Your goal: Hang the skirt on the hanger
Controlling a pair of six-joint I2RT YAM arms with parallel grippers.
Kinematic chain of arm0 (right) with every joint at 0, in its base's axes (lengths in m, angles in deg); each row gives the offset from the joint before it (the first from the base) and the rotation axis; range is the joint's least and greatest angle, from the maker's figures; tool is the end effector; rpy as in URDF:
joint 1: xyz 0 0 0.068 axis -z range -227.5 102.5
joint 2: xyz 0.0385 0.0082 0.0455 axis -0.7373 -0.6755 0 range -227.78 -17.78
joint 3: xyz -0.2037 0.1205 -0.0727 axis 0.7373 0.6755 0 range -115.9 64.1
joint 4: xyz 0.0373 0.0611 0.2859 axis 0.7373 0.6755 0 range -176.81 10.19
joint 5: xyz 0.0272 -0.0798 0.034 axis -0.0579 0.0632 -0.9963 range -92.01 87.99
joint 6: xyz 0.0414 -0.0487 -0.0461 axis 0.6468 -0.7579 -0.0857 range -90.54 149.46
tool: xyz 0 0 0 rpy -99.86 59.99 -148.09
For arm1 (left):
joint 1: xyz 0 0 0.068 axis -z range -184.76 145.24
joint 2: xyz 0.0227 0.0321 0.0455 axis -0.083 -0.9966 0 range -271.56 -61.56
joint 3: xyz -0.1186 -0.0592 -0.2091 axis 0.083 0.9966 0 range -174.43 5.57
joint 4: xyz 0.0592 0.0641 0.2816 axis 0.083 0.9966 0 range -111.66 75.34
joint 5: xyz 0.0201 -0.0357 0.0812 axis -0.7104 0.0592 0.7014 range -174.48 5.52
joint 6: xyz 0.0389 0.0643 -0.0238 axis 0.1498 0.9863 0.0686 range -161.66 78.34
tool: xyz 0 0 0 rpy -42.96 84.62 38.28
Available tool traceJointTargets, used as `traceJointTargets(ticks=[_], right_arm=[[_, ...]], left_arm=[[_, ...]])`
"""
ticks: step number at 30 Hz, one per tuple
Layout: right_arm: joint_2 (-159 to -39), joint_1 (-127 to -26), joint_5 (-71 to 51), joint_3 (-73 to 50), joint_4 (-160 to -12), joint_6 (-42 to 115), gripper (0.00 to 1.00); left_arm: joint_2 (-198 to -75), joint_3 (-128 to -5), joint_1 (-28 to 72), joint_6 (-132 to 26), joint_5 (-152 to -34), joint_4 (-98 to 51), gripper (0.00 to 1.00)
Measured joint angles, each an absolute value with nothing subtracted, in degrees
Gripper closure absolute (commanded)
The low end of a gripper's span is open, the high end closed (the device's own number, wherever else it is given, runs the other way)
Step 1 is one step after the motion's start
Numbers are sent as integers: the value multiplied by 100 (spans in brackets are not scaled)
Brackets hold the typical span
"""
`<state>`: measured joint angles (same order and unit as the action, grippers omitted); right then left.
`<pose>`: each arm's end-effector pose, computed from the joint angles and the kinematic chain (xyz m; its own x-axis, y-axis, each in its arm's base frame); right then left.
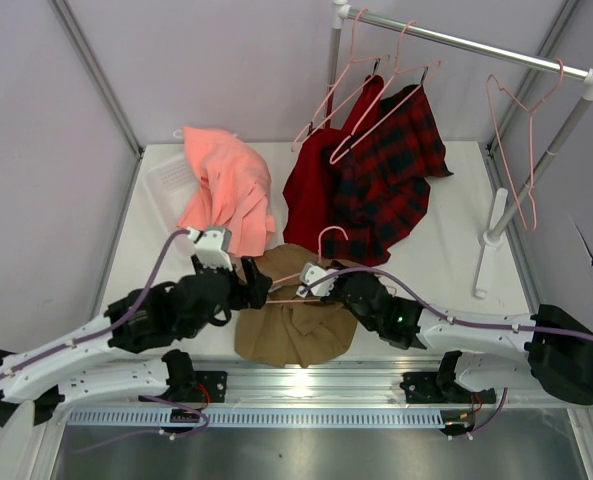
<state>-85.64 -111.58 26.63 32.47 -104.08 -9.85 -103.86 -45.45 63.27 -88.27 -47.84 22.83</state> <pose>0.1681 0.2718 0.1733 0.2647 -0.7274 -0.6331 -0.5472 0.4273 -0.7197 0.1182 -0.1854 0.3004 -0.5593 -0.1721 -0.8109 0.2278 0.9087 -0.3499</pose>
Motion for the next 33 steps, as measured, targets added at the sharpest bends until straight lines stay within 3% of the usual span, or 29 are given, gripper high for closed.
traceJointTargets(ticks=[3,8,21,29,33], right_arm=[[-8566,-11190,2751,3238,-10533,-1144,100],[-8577,-11223,2849,3078,-10526,-1478,100],[-8439,-11215,2827,2788,-10441,-2375,100],[-8024,-11003,2458,2803,-10472,-2375,100],[-7948,-10922,2364,2831,-10465,-2377,100]], left_arm=[[-10434,-5240,6231,-8231,-4891,2468,9],[-10683,-5758,5831,-7219,-5300,2503,9],[-11527,-5033,5308,-5890,-6924,1461,18],[-12030,-4808,4860,-5455,-7488,622,43],[-12211,-4744,4452,-5376,-7964,521,63]])
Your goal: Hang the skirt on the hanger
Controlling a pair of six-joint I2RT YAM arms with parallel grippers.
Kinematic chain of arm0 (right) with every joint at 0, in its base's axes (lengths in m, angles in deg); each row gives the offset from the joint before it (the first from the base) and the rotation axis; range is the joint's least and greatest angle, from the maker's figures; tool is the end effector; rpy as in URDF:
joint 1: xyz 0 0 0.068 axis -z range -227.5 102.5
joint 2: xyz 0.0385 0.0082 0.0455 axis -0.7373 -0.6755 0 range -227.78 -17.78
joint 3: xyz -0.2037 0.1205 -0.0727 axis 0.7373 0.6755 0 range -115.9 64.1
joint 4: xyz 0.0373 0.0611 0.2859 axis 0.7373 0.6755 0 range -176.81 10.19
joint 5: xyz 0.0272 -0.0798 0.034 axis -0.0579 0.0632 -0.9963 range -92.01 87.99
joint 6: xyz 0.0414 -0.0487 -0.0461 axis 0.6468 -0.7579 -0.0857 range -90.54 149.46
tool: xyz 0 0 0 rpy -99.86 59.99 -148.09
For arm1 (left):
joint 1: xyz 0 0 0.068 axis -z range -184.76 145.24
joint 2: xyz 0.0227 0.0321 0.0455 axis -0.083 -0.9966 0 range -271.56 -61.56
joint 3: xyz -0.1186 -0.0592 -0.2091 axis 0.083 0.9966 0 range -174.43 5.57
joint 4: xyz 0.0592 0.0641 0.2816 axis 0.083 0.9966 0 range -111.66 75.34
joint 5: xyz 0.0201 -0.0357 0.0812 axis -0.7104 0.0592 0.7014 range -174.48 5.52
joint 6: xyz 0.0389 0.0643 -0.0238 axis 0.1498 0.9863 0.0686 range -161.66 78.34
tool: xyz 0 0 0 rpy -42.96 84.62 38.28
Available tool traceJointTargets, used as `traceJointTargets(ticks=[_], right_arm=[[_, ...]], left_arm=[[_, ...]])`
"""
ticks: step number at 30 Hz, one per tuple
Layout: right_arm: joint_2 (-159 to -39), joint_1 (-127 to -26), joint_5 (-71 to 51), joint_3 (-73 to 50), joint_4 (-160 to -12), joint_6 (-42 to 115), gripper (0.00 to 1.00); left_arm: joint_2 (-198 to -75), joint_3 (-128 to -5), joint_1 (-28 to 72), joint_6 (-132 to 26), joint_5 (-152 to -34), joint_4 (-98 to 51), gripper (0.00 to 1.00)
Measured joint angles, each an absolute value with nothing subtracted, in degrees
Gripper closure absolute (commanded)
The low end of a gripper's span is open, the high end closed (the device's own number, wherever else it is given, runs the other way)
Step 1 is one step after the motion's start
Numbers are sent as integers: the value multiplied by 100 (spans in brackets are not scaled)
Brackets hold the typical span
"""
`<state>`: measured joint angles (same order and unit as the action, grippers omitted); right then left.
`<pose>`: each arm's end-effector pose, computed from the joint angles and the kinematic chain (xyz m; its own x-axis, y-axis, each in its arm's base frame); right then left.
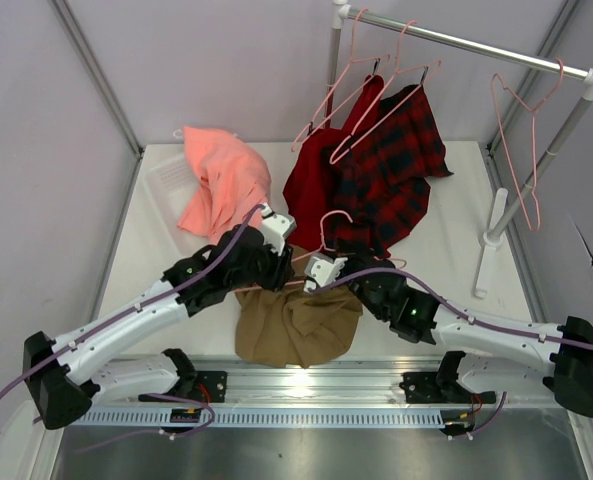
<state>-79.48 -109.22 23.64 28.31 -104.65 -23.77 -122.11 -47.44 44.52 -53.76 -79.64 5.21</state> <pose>0.1769 0.2671 0.2355 0.4335 -0.7185 -0.5440 -0.4066 0.3827 -0.8296 0.2036 -0.2278 0.2634 -0.5093 0.2714 -0.8167 0.6167 0.7770 -0.1263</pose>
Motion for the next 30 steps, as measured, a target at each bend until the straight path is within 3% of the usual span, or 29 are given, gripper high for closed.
traceJointTargets(ticks=[2,3,5,9,11,13,19,22,27,30], right_arm=[[-7948,-10847,2362,2851,-10448,-2383,100],[-7950,-10812,2364,2851,-10435,-2403,100],[-7950,-10731,2338,2853,-10380,-2469,100],[-8007,-10648,2241,2862,-10303,-2501,98],[-8052,-10631,2180,2851,-10255,-2455,76],[-8122,-10635,2104,2761,-10172,-2268,71],[-7882,-10705,2021,2280,-9405,-1078,35],[-7336,-10725,2003,2265,-8872,-202,25],[-6433,-10723,2519,1944,-7862,1794,16],[-6083,-10644,3118,1677,-7108,3254,18]], left_arm=[[-12255,-4738,4449,-5282,-8270,521,79],[-12257,-4722,4454,-5179,-8497,528,93],[-12255,-4674,4506,-5002,-8917,479,100],[-12222,-4565,4526,-4910,-9179,344,100],[-12178,-4484,4526,-4928,-9131,298,100],[-12124,-4416,4524,-5013,-8886,307,100],[-11689,-4353,4399,-5216,-8130,361,100],[-11374,-4353,4342,-5267,-7940,425,100],[-11118,-4314,4366,-5265,-7765,503,100],[-11061,-4314,4432,-5182,-7588,604,100]])
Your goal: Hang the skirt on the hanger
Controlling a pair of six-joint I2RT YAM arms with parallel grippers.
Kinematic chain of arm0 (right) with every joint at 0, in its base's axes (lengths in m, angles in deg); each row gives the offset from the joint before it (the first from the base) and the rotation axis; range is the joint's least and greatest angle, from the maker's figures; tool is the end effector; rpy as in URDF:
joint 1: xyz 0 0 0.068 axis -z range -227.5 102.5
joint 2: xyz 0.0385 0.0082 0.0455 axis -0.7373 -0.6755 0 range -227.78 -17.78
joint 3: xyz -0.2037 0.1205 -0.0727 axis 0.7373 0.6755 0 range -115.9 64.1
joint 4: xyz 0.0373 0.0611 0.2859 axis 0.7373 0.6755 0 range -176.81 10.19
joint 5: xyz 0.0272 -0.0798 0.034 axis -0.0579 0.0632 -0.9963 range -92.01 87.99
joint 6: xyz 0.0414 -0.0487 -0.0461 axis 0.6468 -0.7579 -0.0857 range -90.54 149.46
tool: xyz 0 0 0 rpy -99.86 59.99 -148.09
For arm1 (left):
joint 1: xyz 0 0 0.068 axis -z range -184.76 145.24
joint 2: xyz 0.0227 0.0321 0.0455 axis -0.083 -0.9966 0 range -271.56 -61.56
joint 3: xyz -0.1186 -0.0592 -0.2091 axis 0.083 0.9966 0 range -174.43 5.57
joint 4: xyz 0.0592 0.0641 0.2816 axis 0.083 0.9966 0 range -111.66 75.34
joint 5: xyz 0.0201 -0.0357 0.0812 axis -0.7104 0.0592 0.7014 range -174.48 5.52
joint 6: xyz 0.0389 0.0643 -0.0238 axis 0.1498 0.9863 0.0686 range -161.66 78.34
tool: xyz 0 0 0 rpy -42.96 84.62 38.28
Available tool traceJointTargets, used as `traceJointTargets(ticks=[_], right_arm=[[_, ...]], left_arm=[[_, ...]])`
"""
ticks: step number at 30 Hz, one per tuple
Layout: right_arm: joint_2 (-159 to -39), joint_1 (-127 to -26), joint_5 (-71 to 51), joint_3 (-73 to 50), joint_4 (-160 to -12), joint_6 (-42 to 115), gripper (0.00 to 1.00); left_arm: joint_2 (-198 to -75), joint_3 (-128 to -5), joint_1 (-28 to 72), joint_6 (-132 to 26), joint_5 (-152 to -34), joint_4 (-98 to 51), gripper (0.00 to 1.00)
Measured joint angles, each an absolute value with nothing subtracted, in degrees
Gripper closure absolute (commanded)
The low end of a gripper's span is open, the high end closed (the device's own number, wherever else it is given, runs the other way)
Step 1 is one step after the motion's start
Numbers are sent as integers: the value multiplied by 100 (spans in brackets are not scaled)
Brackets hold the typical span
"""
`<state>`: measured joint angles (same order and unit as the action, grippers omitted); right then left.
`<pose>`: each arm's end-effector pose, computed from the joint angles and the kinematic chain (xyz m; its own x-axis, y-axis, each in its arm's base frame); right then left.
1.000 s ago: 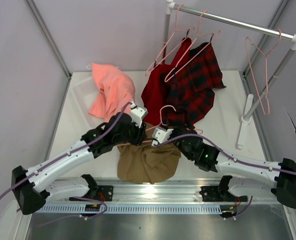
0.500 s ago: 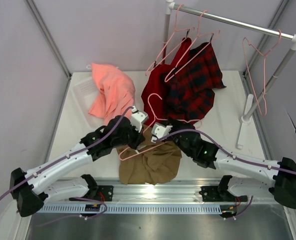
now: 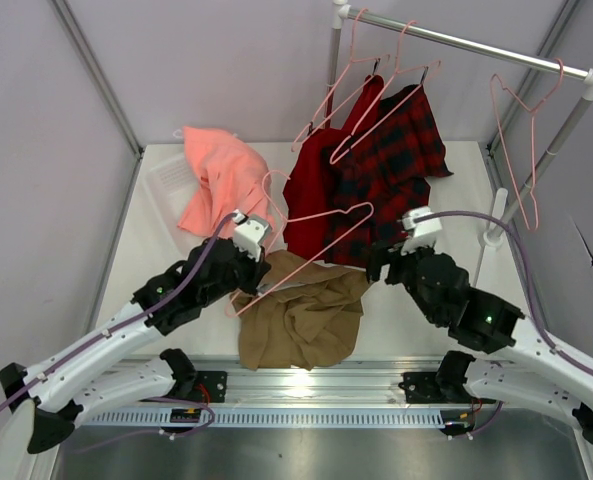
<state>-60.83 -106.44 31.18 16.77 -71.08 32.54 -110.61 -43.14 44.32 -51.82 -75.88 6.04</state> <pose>0.1602 0.1943 0.3307 -0.1258 -0.1219 -0.9845 -0.4337 0.8993 -0.0559 0.1839 -0.1968 0.2853 -0.4196 0.2178 -0.8812 0.5960 0.7983 -0.0865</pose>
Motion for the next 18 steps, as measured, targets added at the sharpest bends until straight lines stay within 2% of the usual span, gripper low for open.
traceJointTargets(ticks=[4,8,12,16,18], right_arm=[[-5633,-10434,3551,1719,-6074,5321,22],[-4988,-10391,3592,2348,-5622,6757,26],[-4584,-10342,3572,2960,-5432,7492,30],[-4577,-10189,3468,3351,-5587,7754,39],[-4660,-10021,3319,3494,-5770,7743,39]], left_arm=[[-11068,-4331,4522,-4965,-7411,711,100],[-11144,-4362,4596,-4727,-7411,855,100],[-11173,-4362,4751,-4550,-7422,932,100],[-11168,-4362,4795,-4491,-7433,936,100],[-11162,-4362,4797,-4462,-7433,934,100]])
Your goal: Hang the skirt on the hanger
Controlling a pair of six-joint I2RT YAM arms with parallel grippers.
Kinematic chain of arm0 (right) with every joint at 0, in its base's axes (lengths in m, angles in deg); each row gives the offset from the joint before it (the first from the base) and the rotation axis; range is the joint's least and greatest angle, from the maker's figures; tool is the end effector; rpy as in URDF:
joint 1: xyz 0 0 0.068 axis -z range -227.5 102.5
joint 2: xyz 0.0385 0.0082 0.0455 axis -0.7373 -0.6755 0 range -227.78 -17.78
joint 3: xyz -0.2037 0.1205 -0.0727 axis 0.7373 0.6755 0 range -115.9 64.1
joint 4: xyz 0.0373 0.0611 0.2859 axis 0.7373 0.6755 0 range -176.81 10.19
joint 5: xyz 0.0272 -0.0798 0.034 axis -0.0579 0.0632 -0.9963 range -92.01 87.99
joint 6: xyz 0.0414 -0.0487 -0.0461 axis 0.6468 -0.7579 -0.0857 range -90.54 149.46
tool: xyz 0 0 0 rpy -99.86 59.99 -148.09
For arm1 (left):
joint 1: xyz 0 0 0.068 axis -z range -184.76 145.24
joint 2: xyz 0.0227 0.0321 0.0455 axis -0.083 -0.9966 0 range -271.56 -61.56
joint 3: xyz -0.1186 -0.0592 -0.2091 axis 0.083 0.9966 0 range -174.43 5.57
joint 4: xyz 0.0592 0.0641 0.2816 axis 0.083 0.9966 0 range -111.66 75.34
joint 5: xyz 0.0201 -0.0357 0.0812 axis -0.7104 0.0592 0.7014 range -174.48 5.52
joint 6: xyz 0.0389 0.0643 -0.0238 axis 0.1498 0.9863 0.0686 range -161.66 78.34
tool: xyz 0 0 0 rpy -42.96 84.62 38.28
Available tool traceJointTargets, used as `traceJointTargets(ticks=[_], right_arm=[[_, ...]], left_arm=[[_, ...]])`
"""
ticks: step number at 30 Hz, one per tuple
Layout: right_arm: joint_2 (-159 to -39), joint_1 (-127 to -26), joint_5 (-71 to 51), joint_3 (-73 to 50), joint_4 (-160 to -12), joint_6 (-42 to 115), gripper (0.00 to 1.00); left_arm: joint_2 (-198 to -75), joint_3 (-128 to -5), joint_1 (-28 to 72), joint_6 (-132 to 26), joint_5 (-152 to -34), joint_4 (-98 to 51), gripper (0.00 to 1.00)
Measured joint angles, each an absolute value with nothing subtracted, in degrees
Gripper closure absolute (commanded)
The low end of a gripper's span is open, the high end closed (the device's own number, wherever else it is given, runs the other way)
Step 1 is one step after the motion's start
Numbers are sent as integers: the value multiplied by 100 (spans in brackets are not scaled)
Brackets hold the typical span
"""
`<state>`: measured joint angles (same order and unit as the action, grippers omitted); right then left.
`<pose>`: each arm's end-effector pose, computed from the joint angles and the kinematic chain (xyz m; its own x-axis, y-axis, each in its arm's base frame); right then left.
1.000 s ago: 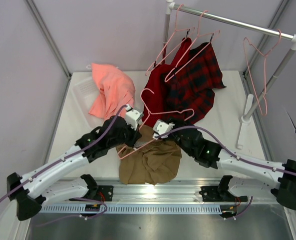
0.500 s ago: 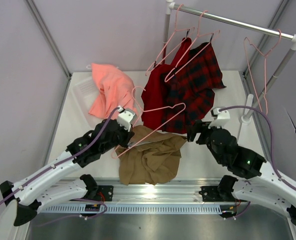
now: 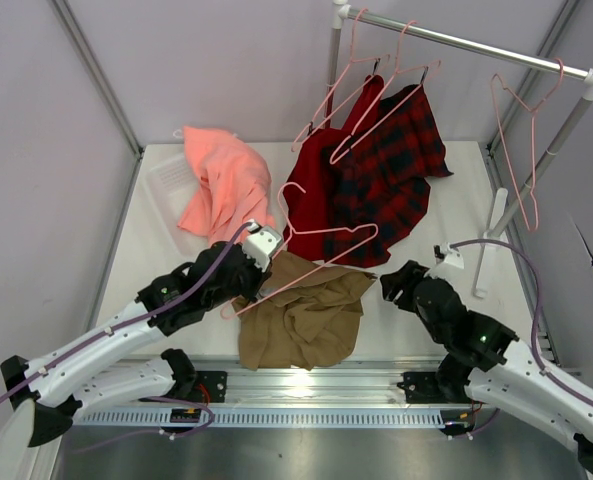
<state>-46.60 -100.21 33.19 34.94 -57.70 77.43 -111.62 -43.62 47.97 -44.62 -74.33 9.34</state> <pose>0.1550 0.1393 0.2276 -0.4506 0.4100 -0.7930 -0.0136 0.8850 0.4653 0.1717 -0.2060 0.2774 -0.3551 0.3827 -0.8529 0.6752 0.7360 0.0491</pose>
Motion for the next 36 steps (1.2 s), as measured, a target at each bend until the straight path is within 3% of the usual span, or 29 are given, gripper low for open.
traceJointTargets(ticks=[14,23,27,34,36], right_arm=[[-5495,-8041,1380,4031,-7202,7529,48],[-5862,-7962,753,4269,-7779,7621,52],[-5873,-7962,692,4269,-7893,7638,61],[-6081,-7960,690,4269,-8048,7640,67],[-6164,-7960,692,4272,-8050,7640,73]], left_arm=[[-11133,-4359,4801,-4460,-7461,917,100],[-11125,-4357,4801,-4460,-7463,893,100],[-11112,-4338,4801,-4460,-7463,890,100],[-11031,-4292,4801,-4460,-7466,890,100],[-11024,-4292,4801,-4460,-7466,888,100]])
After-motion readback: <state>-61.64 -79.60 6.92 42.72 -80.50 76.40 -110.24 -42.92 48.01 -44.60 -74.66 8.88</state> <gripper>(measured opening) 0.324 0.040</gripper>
